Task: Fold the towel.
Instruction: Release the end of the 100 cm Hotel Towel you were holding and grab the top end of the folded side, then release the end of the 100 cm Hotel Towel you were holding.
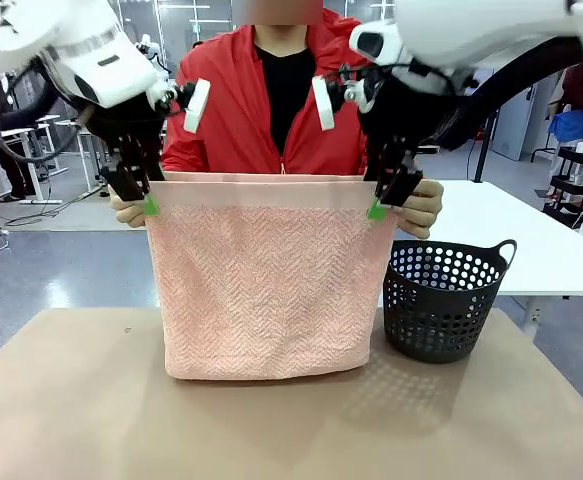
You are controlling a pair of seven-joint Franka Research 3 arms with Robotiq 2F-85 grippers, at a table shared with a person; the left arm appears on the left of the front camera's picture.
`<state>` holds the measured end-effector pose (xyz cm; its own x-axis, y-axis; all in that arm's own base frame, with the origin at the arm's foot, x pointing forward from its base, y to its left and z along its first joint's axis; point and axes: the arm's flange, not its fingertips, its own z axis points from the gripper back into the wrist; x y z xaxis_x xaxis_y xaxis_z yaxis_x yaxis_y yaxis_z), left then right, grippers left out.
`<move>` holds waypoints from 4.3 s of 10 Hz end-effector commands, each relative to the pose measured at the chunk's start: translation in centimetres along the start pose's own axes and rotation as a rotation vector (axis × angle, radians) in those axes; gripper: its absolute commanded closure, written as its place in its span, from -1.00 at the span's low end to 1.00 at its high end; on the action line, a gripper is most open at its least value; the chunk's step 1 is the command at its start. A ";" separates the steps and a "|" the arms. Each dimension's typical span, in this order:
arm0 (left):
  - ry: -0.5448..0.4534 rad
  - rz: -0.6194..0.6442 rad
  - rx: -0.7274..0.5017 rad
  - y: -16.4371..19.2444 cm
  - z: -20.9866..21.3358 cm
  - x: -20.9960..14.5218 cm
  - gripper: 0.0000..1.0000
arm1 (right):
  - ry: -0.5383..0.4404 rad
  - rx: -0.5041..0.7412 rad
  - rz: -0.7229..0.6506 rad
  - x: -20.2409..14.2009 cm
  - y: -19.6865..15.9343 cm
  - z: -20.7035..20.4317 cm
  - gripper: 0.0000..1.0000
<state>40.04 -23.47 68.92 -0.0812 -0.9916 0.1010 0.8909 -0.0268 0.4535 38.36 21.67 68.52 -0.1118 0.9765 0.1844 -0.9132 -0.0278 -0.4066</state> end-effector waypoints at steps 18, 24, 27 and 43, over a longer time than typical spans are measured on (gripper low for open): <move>-0.096 0.009 -0.073 2.9 -3.6 0.2 -1.00 | 0.038 -0.011 -0.041 -0.7 -4.2 -3.4 -1.00; -0.073 0.030 -0.100 2.8 -4.1 0.0 1.00 | 0.061 0.011 -0.059 -0.6 -4.5 -4.0 1.00; -0.069 0.035 -0.098 2.7 -4.1 -0.2 1.00 | 0.058 0.008 -0.061 -0.6 -4.4 -4.0 1.00; -0.063 0.043 -0.079 2.6 -4.5 -0.2 1.00 | 0.032 0.014 -0.040 -0.8 -4.1 -4.2 1.00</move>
<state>44.22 -23.99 65.80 -0.0683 -0.9827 0.1719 0.9280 0.0007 0.3727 43.88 22.02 66.06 -0.0577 0.9832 0.1730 -0.9242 0.0130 -0.3817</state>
